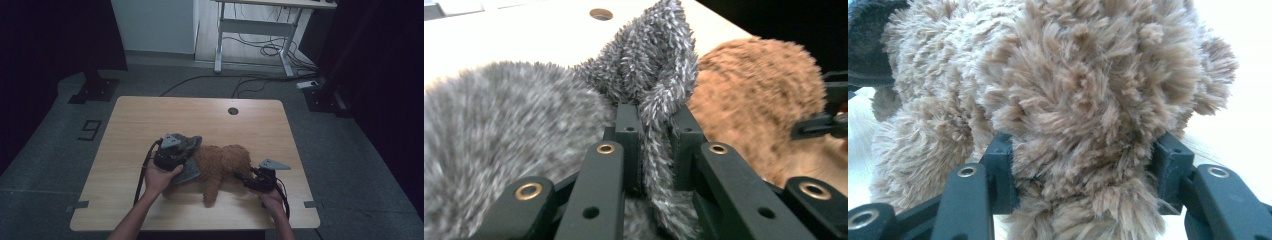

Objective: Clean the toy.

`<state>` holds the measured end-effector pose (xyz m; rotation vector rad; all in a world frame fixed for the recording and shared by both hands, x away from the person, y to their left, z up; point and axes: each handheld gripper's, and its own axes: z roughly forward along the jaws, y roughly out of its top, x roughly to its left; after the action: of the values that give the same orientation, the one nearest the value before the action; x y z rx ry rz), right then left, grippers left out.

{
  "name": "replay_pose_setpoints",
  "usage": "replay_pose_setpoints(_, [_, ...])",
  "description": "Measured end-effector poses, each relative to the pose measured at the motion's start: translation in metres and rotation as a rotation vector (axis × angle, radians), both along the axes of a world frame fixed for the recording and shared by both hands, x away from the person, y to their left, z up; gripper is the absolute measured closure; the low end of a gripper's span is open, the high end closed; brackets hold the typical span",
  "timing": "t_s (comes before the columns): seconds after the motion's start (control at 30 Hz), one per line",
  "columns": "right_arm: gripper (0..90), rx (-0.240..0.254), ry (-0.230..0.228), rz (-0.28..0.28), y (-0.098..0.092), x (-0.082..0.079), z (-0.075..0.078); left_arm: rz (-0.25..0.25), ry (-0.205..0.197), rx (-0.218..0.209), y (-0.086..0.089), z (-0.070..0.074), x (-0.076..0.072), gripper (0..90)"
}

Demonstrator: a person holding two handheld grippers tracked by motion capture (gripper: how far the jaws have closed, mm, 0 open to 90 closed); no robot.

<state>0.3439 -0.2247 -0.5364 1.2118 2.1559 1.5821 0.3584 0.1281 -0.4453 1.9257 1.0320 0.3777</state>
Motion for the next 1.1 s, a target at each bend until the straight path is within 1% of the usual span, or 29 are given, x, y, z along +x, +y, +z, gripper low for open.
replay_pose_setpoints(0.07, [43.2,0.000,-0.001,0.003,-0.001,0.000,0.000,0.030,-0.001,0.006,0.010,-0.003,0.001,78.6])
replay_pose_setpoints(0.1, [43.2,0.001,0.001,0.003,-0.001,0.000,0.000,0.047,0.010,0.007,0.014,-0.006,0.002,78.7])
replay_pose_setpoints(0.13, [43.2,0.002,0.001,0.003,-0.001,0.000,-0.001,0.064,0.029,0.019,0.019,-0.010,0.004,78.8])
replay_pose_setpoints(0.17, [43.2,0.002,0.001,0.001,-0.001,0.000,-0.001,0.072,0.058,0.023,0.022,-0.015,0.006,78.8])
replay_pose_setpoints(0.2, [43.2,0.003,0.001,0.002,-0.001,0.000,-0.001,0.074,0.080,-0.010,0.025,-0.018,0.007,78.8])
replay_pose_setpoints(0.23, [43.1,0.002,0.000,0.005,-0.002,0.000,-0.001,0.073,0.086,-0.038,0.026,-0.017,0.007,78.9])
replay_pose_setpoints(0.27, [43.1,0.006,-0.001,0.004,-0.002,0.000,-0.002,0.064,0.069,-0.045,0.024,-0.013,0.005,78.9])
replay_pose_setpoints(0.33, [43.1,0.014,0.007,0.000,-0.004,0.001,-0.002,0.035,0.024,-0.058,0.016,0.000,0.001,78.9])
replay_pose_setpoints(0.4, [43.0,0.020,0.011,0.001,-0.005,0.001,-0.002,-0.003,-0.018,-0.056,0.004,0.016,-0.004,79.0])
replay_pose_setpoints(0.47, [43.1,0.017,0.004,0.000,-0.005,0.000,-0.002,-0.051,-0.051,-0.056,-0.013,0.030,-0.007,79.0])
replay_pose_setpoints(0.53, [43.0,0.016,0.004,-0.002,-0.004,0.000,-0.002,-0.097,-0.069,-0.038,-0.034,0.039,-0.009,78.9])
replay_pose_setpoints(0.57, [43.0,0.017,0.004,-0.002,-0.004,0.000,-0.002,-0.120,-0.069,-0.035,-0.045,0.041,-0.010,78.8])
replay_pose_setpoints(0.63, [42.9,0.015,0.005,-0.001,-0.004,0.000,-0.002,-0.165,-0.056,-0.036,-0.070,0.042,-0.007,78.7])
replay_pose_setpoints(0.7, [42.8,0.013,0.004,0.002,-0.005,0.000,-0.002,-0.213,-0.031,-0.031,-0.098,0.039,-0.005,78.6])
replay_pose_setpoints(0.73, [42.8,0.012,0.004,0.002,-0.005,0.000,-0.002,-0.242,-0.021,-0.014,-0.112,0.036,-0.005,78.6])
replay_pose_setpoints(0.8, [42.8,0.014,0.003,0.000,-0.005,-0.001,-0.002,-0.290,-0.006,0.035,-0.138,0.028,-0.007,78.6])
replay_pose_setpoints(0.87, [42.8,0.015,0.002,0.000,-0.004,-0.001,-0.002,-0.315,0.008,0.082,-0.157,0.018,-0.006,78.6])
replay_pose_setpoints(0.93, [42.8,0.011,0.000,0.002,-0.005,-0.001,-0.002,-0.321,0.038,0.111,-0.166,0.005,-0.003,78.6])
replay_pose_setpoints(0.97, [42.9,0.011,0.000,0.002,-0.004,-0.001,-0.002,-0.316,0.043,0.105,-0.166,0.000,-0.001,78.5])
replay_pose_setpoints(1.03, [42.9,0.005,0.002,0.000,-0.004,-0.001,-0.003,-0.310,0.062,0.058,-0.159,-0.004,0.001,78.7])
replay_pose_setpoints(1.07, [42.9,0.005,0.002,0.003,-0.005,-0.001,-0.003,-0.305,0.059,0.053,-0.156,-0.005,0.001,78.8])
replay_pose_setpoints(1.1, [43.0,0.002,0.000,0.004,-0.004,-0.001,-0.003,-0.298,0.048,0.062,-0.151,-0.004,0.000,78.9])
